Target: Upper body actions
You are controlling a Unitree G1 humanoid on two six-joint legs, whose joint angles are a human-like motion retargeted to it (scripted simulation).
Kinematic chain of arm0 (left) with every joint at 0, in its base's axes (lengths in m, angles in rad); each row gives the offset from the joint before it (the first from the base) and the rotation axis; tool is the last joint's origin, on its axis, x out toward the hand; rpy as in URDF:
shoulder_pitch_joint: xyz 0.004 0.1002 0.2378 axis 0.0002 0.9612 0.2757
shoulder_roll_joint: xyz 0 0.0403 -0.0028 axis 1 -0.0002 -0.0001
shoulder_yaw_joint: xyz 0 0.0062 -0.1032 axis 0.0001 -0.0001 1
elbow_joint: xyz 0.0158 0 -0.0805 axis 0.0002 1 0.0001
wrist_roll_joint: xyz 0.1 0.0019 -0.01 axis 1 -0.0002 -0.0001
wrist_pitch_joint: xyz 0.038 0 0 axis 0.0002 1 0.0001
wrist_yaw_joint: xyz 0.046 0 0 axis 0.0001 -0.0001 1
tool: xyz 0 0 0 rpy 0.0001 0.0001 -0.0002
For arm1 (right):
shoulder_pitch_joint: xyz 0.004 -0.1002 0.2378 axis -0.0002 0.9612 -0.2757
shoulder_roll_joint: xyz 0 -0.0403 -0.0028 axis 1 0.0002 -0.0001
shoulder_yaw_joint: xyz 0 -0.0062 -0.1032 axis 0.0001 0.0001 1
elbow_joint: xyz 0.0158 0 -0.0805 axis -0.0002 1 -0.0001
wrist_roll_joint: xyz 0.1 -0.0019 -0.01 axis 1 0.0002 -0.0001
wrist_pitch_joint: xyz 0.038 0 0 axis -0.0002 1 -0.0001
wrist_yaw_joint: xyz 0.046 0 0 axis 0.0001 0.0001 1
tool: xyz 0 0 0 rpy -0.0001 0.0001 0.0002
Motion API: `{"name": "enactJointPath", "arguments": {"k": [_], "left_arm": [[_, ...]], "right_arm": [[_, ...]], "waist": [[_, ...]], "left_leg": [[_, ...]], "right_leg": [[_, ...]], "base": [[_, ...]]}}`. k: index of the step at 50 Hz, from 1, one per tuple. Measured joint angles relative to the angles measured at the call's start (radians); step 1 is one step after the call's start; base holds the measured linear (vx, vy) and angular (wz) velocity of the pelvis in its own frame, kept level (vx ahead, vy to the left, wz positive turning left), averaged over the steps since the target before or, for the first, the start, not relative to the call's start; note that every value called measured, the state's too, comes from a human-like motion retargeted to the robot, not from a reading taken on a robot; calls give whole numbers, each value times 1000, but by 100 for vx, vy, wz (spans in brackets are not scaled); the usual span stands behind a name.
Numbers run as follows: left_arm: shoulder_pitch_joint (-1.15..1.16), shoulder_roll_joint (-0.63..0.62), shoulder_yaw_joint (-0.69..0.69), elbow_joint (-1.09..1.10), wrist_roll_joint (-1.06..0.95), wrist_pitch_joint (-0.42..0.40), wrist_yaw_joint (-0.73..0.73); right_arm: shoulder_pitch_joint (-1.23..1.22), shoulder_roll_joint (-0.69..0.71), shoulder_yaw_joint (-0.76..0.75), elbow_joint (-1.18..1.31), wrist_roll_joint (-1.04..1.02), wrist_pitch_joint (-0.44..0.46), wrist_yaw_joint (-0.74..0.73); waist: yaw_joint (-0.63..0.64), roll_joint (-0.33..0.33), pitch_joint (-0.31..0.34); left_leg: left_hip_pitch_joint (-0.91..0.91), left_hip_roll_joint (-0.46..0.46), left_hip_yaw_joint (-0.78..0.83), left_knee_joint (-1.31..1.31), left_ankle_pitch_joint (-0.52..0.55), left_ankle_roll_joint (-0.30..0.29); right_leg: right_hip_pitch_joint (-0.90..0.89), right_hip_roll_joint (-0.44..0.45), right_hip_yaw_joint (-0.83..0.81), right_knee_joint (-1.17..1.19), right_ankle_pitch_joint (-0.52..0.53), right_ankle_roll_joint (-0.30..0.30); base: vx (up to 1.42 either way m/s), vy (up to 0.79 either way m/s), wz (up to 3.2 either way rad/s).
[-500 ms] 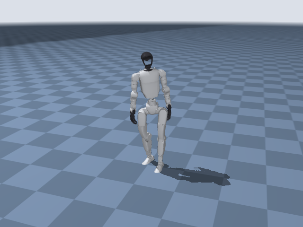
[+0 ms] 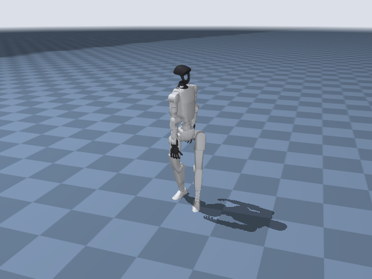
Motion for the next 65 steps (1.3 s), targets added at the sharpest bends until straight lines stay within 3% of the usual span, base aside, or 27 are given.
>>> {"name": "enactJointPath", "arguments": {"k": [15, 27, 33, 42, 50, 65], "left_arm": [[-30, 27, -27, -51, -4, -10, -25], [-26, 81, -50, -29, -8, -6, -31], [-22, 90, -63, -39, 11, -3, -39], [-36, 95, -59, -90, -3, -7, -58], [-111, 105, -58, -128, -56, -7, -74], [-92, 65, -89, -137, -29, -26, -86]], "right_arm": [[27, 4, 26, 2, -22, -6, 4], [13, -5, 41, 39, 7, 3, 11], [-12, -8, 76, 16, -13, -2, 21], [-51, -12, 108, 32, -7, 13, 31], [-44, -19, 95, 69, -8, 27, 26], [-27, -14, 78, 97, -4, 22, 7]], "waist": [[-92, 4, -17], [-242, 7, -46], [-367, 27, -67], [-520, 64, -89], [-621, 77, -70], [-618, 60, -70]], "left_leg": [[15, 34, 64, 6, -30, 45], [65, 80, 151, 37, -107, 200], [97, 116, 229, 39, -154, 245], [150, 173, 390, 22, -203, 261], [189, 196, 469, 13, -216, 259], [218, 198, 526, 3, -237, 262]], "right_leg": [[-32, -6, 79, 5, 31, -13], [-123, -14, 379, 18, 104, -71], [-186, 4, 552, 14, 163, -86], [-248, 45, 719, -21, 257, -96], [-266, 60, 781, -4, 284, -98], [-298, 66, 871, 7, 310, -95]], "base": [[2, -7, -30], [-2, -21, -130], [-24, -25, -149], [-27, -11, -137], [-12, -1, -58], [0, 0, -23]]}}
